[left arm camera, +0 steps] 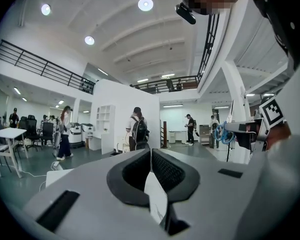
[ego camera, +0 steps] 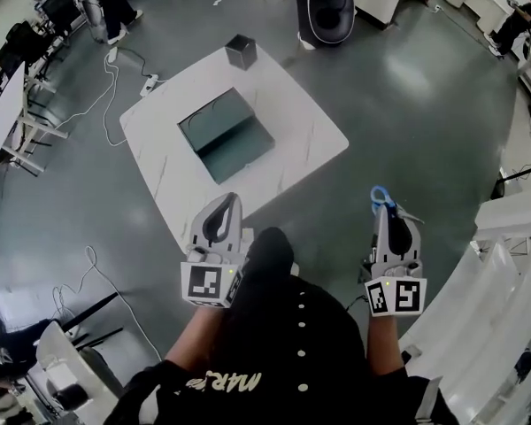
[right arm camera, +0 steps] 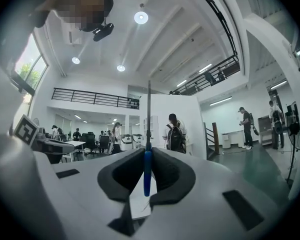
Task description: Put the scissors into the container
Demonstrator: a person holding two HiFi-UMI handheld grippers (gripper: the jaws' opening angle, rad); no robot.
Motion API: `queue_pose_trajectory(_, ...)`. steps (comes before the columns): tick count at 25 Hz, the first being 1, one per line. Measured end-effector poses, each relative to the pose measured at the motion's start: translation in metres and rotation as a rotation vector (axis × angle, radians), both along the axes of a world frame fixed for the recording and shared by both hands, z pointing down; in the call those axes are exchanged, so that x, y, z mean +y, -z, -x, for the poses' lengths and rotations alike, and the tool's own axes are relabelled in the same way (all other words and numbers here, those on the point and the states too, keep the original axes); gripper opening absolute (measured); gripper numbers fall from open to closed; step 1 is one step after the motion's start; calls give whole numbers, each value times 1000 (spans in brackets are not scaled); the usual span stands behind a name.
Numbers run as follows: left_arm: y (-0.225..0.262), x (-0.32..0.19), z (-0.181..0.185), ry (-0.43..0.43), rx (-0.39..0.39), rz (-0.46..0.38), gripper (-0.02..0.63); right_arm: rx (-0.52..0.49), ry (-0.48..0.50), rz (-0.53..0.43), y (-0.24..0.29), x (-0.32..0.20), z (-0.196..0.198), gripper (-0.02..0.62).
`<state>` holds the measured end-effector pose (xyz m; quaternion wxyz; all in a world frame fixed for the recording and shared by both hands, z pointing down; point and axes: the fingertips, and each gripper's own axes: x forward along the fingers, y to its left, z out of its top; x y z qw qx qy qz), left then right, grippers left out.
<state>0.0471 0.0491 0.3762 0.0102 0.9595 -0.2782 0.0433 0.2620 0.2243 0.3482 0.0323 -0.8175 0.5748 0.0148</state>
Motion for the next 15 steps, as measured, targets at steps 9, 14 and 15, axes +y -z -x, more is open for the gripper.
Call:
queue_pose_trajectory(9, -4, -29, -3, 72, 3, 5, 35, 16, 99, 3, -2, -47, -13, 55)
queue_pose_trajectory(14, -8, -58, 4, 146, 0, 8, 35, 31, 181, 10, -4, -91, -14, 55)
queue_pose_trajectory(15, -10, -64, 4, 159, -2, 10, 35, 32, 198, 14, -6, -100, -14, 55)
